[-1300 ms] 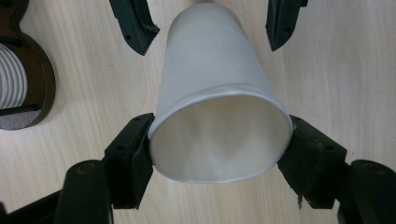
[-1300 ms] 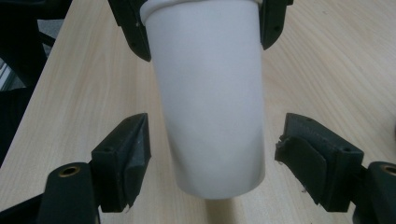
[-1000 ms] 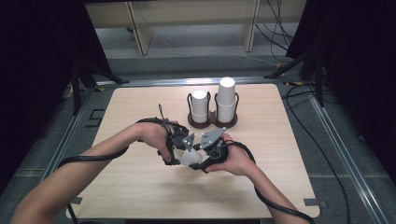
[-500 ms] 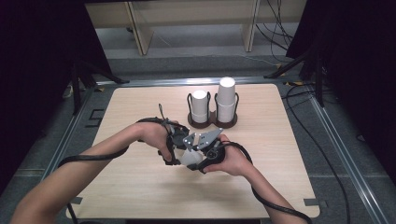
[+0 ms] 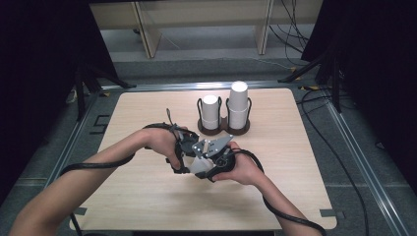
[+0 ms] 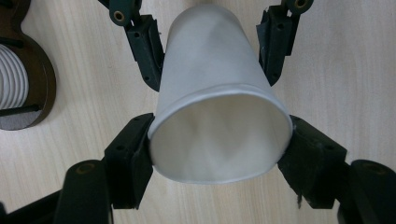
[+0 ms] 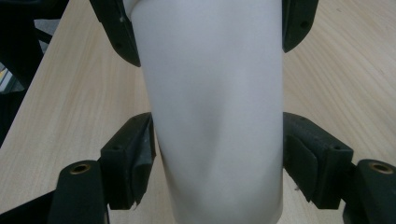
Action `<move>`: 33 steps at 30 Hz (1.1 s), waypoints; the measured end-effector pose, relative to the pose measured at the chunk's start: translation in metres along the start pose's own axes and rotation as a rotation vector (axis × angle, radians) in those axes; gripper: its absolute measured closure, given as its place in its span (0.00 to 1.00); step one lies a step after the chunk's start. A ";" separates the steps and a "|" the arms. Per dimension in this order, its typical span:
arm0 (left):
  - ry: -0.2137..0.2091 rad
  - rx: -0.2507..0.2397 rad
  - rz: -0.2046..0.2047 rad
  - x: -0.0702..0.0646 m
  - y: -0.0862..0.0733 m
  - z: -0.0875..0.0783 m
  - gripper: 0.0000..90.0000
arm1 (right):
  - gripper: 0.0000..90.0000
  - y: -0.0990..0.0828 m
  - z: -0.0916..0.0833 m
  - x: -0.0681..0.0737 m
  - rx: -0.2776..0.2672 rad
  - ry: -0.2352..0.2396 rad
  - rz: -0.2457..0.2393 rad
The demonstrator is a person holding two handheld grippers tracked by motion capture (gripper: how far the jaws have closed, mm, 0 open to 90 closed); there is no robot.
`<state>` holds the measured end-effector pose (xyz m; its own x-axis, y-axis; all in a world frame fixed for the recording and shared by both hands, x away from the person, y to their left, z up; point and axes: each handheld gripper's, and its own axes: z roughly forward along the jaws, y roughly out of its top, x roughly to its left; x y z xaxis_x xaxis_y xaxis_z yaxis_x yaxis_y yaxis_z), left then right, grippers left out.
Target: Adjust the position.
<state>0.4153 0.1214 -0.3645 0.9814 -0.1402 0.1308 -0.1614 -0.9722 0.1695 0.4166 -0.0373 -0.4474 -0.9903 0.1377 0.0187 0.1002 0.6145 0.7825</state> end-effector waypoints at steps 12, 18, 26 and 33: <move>-0.005 -0.005 -0.009 0.000 0.000 0.000 0.35 | 0.34 0.000 0.001 -0.001 -0.007 -0.005 0.003; -0.008 -0.012 -0.009 0.000 0.000 0.000 0.35 | 0.36 -0.001 0.001 0.000 -0.008 -0.003 0.004; -0.011 -0.044 0.000 -0.002 -0.001 0.002 0.30 | 0.37 -0.004 0.001 0.001 -0.011 -0.003 -0.019; 0.110 -0.277 -0.074 -0.004 -0.019 0.002 0.15 | 0.36 -0.017 -0.009 0.003 -0.060 -0.077 -0.007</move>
<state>0.4141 0.1403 -0.3698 0.9771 -0.0348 0.2100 -0.1263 -0.8889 0.4403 0.4108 -0.0544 -0.4547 -0.9804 0.1943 -0.0335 0.0846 0.5681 0.8186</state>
